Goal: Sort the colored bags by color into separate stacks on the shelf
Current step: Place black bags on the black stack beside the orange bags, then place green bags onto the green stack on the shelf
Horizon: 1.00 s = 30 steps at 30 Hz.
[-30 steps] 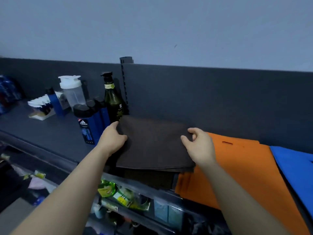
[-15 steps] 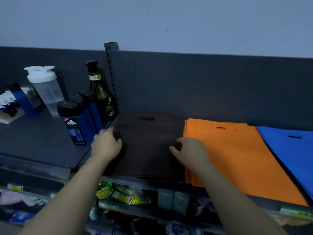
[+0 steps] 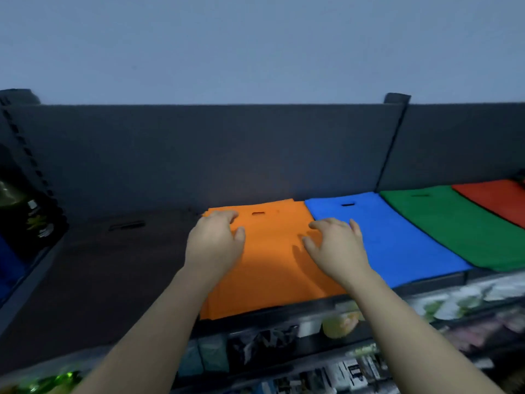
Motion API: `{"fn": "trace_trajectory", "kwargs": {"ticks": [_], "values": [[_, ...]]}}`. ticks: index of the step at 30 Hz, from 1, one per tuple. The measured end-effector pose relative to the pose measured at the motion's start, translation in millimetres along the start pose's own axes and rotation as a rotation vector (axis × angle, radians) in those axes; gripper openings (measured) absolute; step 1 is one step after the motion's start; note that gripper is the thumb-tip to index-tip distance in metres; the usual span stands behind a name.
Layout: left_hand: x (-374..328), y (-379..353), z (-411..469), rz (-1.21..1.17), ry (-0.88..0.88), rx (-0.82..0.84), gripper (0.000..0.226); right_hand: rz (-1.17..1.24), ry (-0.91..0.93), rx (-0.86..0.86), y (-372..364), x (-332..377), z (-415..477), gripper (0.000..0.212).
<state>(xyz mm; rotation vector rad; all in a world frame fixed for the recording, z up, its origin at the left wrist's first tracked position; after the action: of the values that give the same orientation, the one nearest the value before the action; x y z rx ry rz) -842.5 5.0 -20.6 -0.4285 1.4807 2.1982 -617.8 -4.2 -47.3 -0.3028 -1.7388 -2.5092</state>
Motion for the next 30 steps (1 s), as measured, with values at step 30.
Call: {"fn": "trace_trajectory", "kwargs": {"ticks": [30], "values": [[-532.7, -329.6, 19.9, -0.351, -0.365, 0.288, 0.036, -0.195, -0.553, -0.164, 186.9, -587.0, -14.3, 0.037]]}}
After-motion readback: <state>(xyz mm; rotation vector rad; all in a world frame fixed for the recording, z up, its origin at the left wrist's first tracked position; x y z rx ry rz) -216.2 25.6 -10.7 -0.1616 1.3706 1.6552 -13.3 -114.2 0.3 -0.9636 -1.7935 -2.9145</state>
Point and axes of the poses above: each hand's wrist, its own z-axis towards the middle knuckle, its own y-axis out of the back of the hand, x = y × z, the point moved 8 cm from there along z, towards the middle knuckle, and after that the axes turned 3 degrees about -x, right-handed, at the moved point
